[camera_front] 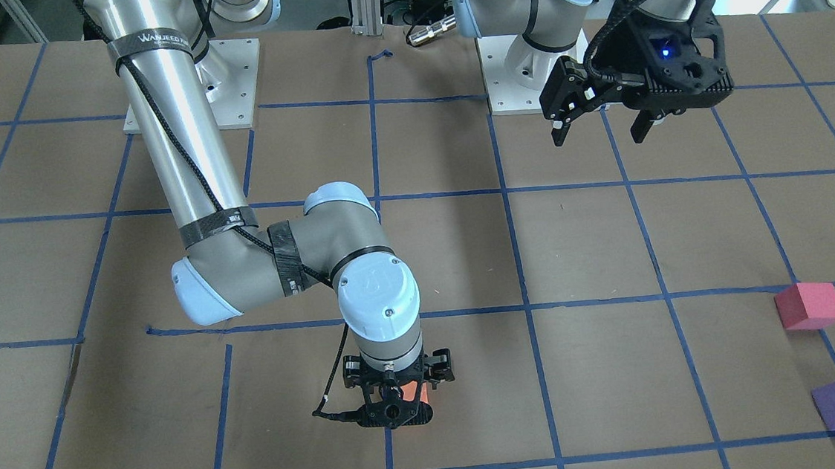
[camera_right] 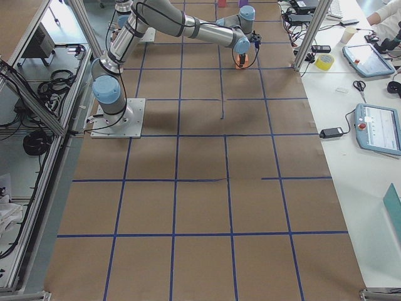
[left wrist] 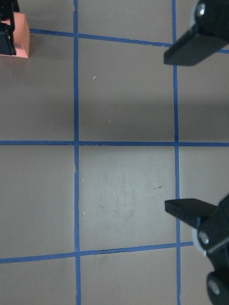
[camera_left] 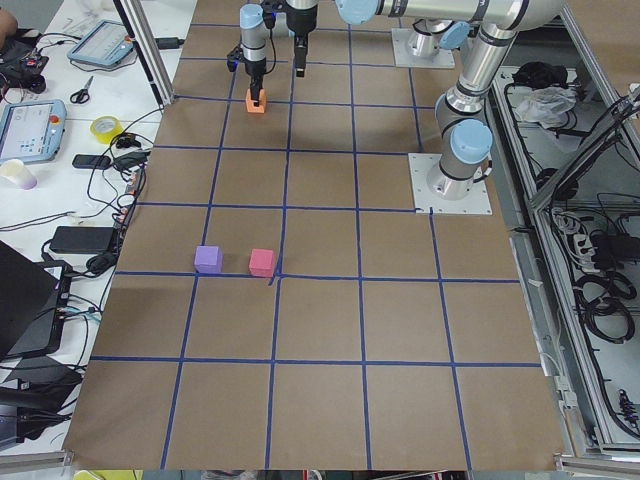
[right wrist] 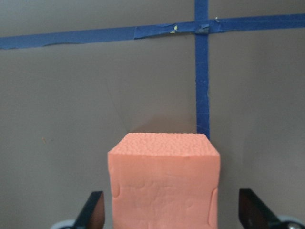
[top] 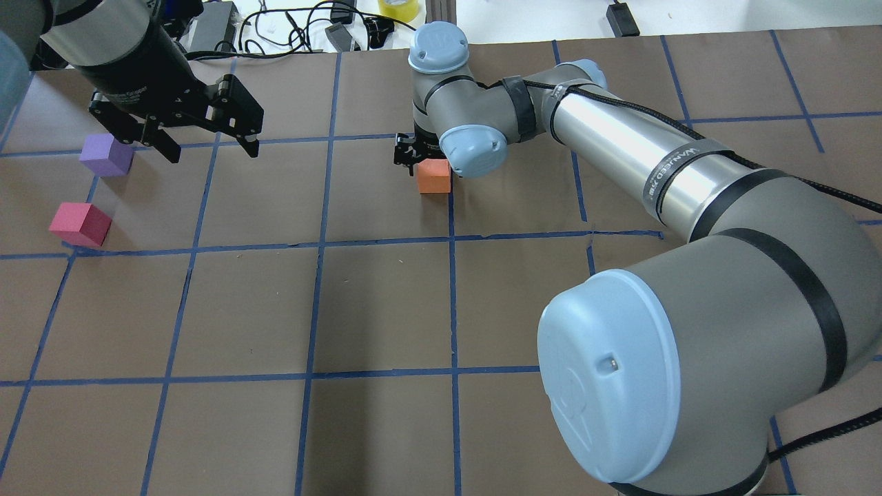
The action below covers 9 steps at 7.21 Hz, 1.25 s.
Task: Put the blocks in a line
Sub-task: 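Open the right gripper and lift it away from the orange cube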
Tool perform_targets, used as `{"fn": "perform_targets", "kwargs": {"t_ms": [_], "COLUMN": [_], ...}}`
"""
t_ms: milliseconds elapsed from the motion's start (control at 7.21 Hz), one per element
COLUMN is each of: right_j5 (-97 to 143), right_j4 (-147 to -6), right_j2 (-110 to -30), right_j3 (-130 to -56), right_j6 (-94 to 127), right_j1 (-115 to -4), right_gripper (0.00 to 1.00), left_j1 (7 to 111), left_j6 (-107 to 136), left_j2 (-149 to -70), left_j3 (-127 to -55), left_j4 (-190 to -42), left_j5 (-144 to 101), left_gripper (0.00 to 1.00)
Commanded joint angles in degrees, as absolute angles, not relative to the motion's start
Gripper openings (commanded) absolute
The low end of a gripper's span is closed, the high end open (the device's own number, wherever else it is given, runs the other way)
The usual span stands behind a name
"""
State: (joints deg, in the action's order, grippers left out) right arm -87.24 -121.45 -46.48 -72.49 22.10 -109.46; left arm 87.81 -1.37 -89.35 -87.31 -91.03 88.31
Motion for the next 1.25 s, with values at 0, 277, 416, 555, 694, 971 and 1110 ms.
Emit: {"fn": "perform_targets", "kwargs": {"t_ms": [0, 277, 416, 555, 694, 971, 1110], "right_j5": [-84.5, -83.9, -87.8, -90.2, -89.8, -90.2, -89.7], "right_j4": [-120.9, -114.8, -107.3, -103.0, -96.1, -87.5, -81.4], "right_j2": [-50.8, -54.5, -59.0, -62.9, -68.0, -76.9, -80.9], "right_j3": [-71.8, -71.9, -73.5, -74.1, -74.2, -74.4, -75.7], "right_j6": [22.3, 21.4, 19.4, 10.5, 6.4, -1.8, -1.8], "right_j1": [-108.5, -104.5, -102.8, -100.2, -96.7, -91.3, -91.4], "right_gripper": [1.0, 1.0, 1.0, 1.0, 1.0, 1.0, 1.0], "left_j1": [87.9, 88.0, 88.7, 90.1, 91.8, 94.9, 97.6], "left_j6": [-1.4, -1.5, -1.5, -1.6, -1.7, -1.8, -0.9], "left_j2": [-92.1, -96.8, -99.7, -103.5, -107.1, -114.2, -117.3], "left_j3": [-86.7, -85.1, -83.0, -82.1, -81.8, -80.9, -78.4], "left_j4": [-88.0, -83.9, -83.2, -78.8, -74.2, -66.5, -66.4], "left_j5": [88.2, 88.2, 88.2, 88.2, 88.2, 88.3, 88.3], "left_gripper": [1.0, 1.0, 1.0, 1.0, 1.0, 1.0, 1.0]}}
